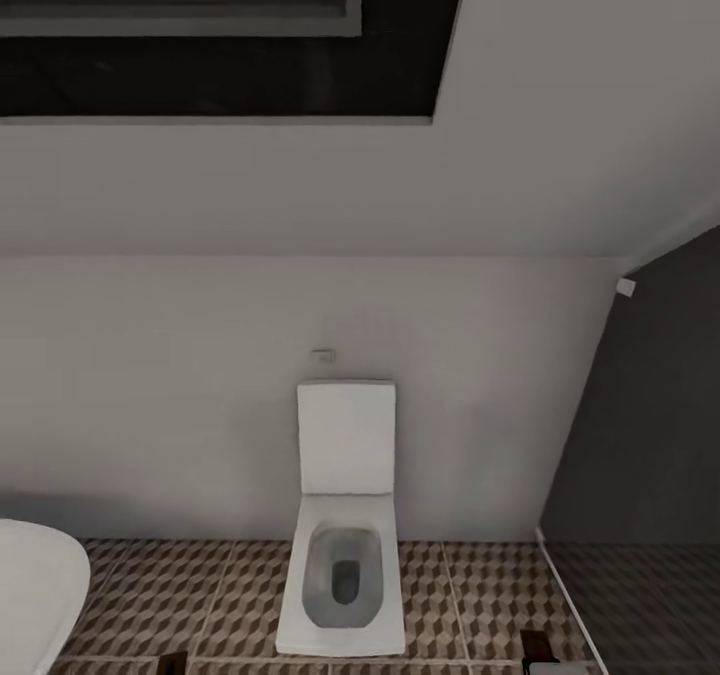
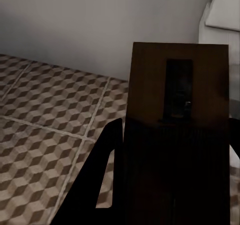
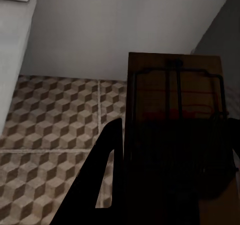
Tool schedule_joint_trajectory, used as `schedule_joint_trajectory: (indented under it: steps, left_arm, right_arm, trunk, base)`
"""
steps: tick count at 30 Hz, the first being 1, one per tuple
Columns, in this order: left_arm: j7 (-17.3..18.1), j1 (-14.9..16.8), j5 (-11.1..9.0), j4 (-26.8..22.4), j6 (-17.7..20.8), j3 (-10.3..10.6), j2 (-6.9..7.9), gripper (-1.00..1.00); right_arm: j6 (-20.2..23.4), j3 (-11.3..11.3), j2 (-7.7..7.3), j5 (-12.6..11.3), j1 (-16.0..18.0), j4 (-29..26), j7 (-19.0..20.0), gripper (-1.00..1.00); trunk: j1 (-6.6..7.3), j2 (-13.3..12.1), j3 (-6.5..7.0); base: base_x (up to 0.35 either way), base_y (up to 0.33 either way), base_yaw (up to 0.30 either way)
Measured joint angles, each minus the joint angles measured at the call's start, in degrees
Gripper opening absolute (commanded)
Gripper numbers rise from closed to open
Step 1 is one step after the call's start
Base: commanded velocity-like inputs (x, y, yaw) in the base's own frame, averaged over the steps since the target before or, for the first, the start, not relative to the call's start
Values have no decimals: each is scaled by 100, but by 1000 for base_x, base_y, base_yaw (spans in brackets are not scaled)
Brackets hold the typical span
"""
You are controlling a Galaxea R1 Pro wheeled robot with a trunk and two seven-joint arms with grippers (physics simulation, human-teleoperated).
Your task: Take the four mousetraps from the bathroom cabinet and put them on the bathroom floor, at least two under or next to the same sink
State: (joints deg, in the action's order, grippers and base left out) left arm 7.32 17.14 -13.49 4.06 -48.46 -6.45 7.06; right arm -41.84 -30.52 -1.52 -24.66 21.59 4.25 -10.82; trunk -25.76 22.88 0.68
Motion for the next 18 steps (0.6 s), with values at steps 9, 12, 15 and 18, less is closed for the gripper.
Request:
schedule_joint_trajectory:
  steps: [9, 12, 15, 18]
  left_arm:
    - [0, 1, -3, 2, 1, 0, -12, -100]
    - [0, 1, -4, 2, 1, -1, -13, -100]
    - [0, 2, -4, 3, 1, 0, -14, -100]
    - [0, 2, -4, 2, 1, -1, -14, -100]
  right_arm:
    - [-7, -1, -1, 1, -1, -2, 0, -100]
    - [-7, -1, -1, 1, -1, -2, -3, -100]
    - [-8, -1, -1, 2, -2, -2, 5, -100]
    - [-7, -1, -1, 2, -1, -2, 3, -100]
  trunk:
    - [0, 0, 0]
    - [0, 0, 0]
    - [0, 0, 0]
    - [0, -1, 0]
  base:
    - [0, 0, 28]
    - [0, 0, 0]
    - [0, 0, -142]
    - [0, 0, -76]
